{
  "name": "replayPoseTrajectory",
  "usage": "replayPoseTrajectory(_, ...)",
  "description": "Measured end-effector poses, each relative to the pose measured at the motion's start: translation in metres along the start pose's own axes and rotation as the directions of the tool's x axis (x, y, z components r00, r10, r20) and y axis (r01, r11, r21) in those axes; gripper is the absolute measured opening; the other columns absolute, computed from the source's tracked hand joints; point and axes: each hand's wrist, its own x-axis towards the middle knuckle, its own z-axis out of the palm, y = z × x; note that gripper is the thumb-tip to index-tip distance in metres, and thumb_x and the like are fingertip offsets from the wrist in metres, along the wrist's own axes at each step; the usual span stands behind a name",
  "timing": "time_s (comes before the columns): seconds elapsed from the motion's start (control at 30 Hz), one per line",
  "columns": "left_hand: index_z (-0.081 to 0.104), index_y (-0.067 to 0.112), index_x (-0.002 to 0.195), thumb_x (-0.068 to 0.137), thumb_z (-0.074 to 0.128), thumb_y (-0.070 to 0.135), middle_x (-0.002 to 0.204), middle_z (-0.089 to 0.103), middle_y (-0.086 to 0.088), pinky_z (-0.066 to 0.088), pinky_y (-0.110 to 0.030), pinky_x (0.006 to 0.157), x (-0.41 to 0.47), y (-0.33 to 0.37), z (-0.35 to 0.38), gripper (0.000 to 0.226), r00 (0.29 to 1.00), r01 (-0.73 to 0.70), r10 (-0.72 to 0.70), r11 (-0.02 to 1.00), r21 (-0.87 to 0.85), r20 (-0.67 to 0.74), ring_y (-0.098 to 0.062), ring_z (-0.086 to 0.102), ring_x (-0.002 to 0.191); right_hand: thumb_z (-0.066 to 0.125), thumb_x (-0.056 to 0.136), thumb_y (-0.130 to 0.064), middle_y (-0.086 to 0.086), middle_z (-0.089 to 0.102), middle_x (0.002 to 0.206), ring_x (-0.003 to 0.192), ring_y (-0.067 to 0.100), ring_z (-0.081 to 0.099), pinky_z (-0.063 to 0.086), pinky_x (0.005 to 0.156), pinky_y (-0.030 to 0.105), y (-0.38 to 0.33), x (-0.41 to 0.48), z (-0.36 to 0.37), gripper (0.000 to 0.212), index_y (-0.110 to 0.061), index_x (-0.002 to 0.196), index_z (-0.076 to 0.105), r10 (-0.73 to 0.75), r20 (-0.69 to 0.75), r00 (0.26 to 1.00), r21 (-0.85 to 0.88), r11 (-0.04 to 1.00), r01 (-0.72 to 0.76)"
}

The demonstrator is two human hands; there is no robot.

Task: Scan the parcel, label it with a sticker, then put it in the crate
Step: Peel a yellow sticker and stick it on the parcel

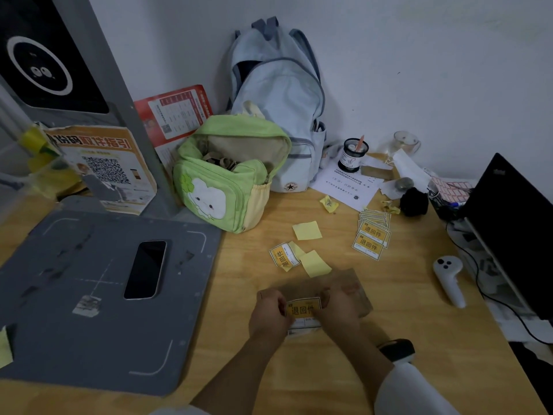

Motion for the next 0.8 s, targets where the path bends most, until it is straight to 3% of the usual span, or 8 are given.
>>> replayPoseTrajectory(0.13, 0.046, 0.030, 0.086, 0.078, 0.067, 0.015, 0.095, 0.065, -0.001, 0.058, -0.041, 0.072, -0.007, -0.002, 0.007, 0.027, 0.996, -0.073, 0.072, 0.997, -0.023, -0.057, -0.019, 0.064, 0.085, 0.069, 0.082, -0.026, -0.002, 0.068, 0.100, 0.090, 0.016, 0.066, 0.044, 0.061, 0.025, 0.003, -0.004, 0.000, 0.029, -0.022, 0.107, 0.056, -0.013, -0.057, 0.998, -0.054, 0.999, 0.010)
replayPoseTrajectory(0.2, 0.055, 0.027, 0.100, 0.079, 0.069, 0.013, 0.111, 0.060, 0.000, 0.058, -0.039, 0.080, -0.009, -0.002, 0.008, 0.029, 0.992, -0.091, 0.088, 0.995, -0.034, -0.086, -0.019, 0.064, 0.096, 0.072, 0.079, -0.030, -0.001, 0.068, 0.102, 0.094, 0.018, 0.065, 0.044, 0.063, 0.027, 0.007, -0.002, -0.001, 0.037, -0.020, 0.110, 0.055, -0.012, -0.040, 0.999, -0.050, 0.999, 0.010)
replayPoseTrajectory(0.33, 0.044, 0.021, 0.136, 0.067, 0.082, 0.014, 0.133, 0.041, -0.001, 0.054, -0.038, 0.094, -0.002, -0.005, 0.000, 0.079, 0.997, -0.010, 0.002, 0.995, -0.100, -0.079, -0.022, 0.056, 0.118, 0.075, 0.074, -0.033, 0.001, 0.065, 0.110, 0.102, 0.020, 0.062, 0.051, 0.073, 0.030, 0.013, 0.004, -0.002, 0.046, -0.018, 0.114, 0.056, -0.017, -0.044, 0.999, -0.067, 0.998, 0.014)
replayPoseTrajectory(0.43, 0.035, 0.018, 0.141, 0.060, 0.087, 0.027, 0.138, 0.036, -0.003, 0.051, -0.040, 0.097, 0.001, -0.005, -0.008, 0.097, 0.994, 0.036, -0.036, 0.999, 0.002, -0.102, -0.023, 0.045, 0.127, 0.076, 0.069, -0.041, 0.006, 0.053, 0.125, 0.115, 0.024, 0.052, 0.050, 0.092, 0.038, 0.014, 0.008, -0.005, 0.057, -0.018, 0.118, 0.058, -0.013, -0.127, 0.992, -0.124, 0.992, -0.003)
replayPoseTrajectory(0.53, 0.025, 0.011, 0.145, 0.054, 0.090, 0.035, 0.146, 0.028, -0.008, 0.045, -0.042, 0.101, 0.002, -0.009, -0.009, 0.115, 0.980, 0.143, -0.144, 0.990, -0.020, -0.139, -0.029, 0.034, 0.136, 0.075, 0.069, -0.044, 0.011, 0.039, 0.141, 0.129, 0.031, 0.039, 0.037, 0.108, 0.046, 0.017, 0.014, -0.011, 0.075, -0.016, 0.131, 0.044, 0.102, -0.138, 0.985, -0.058, 0.992, -0.111)
replayPoseTrajectory(0.6, 0.026, 0.006, 0.143, 0.052, 0.089, 0.040, 0.145, 0.033, -0.012, 0.044, -0.042, 0.102, 0.004, -0.014, -0.006, 0.116, 0.970, 0.228, -0.233, 0.970, -0.082, -0.066, -0.032, 0.037, 0.135, 0.079, 0.063, -0.045, 0.015, 0.031, 0.146, 0.135, 0.035, 0.030, 0.031, 0.111, 0.049, 0.020, 0.019, -0.013, 0.096, -0.013, 0.140, 0.032, 0.191, -0.112, 0.975, 0.003, 0.981, -0.192)
replayPoseTrajectory(0.7, 0.046, 0.007, 0.121, 0.040, 0.085, 0.048, 0.122, 0.057, -0.012, 0.055, -0.045, 0.092, 0.012, -0.025, 0.003, 0.099, 0.927, 0.372, -0.373, 0.896, -0.244, 0.043, -0.031, 0.058, 0.112, 0.079, 0.059, -0.053, 0.018, 0.036, 0.143, 0.132, 0.037, 0.035, 0.035, 0.108, 0.051, 0.027, 0.022, -0.016, 0.107, -0.008, 0.142, 0.028, 0.287, -0.033, 0.957, 0.157, 0.947, -0.279)
replayPoseTrajectory(0.8, 0.050, 0.004, 0.107, 0.058, 0.083, 0.025, 0.108, 0.062, -0.012, 0.055, -0.035, 0.058, 0.010, -0.012, -0.002, 0.062, 0.900, 0.428, -0.407, 0.754, -0.498, 0.156, -0.022, 0.063, 0.081, 0.068, 0.069, -0.063, 0.018, 0.042, 0.135, 0.122, 0.035, 0.046, 0.043, 0.101, 0.047, 0.031, 0.022, -0.019, 0.094, -0.004, 0.136, 0.037, 0.310, 0.003, 0.951, 0.270, 0.915, -0.299)
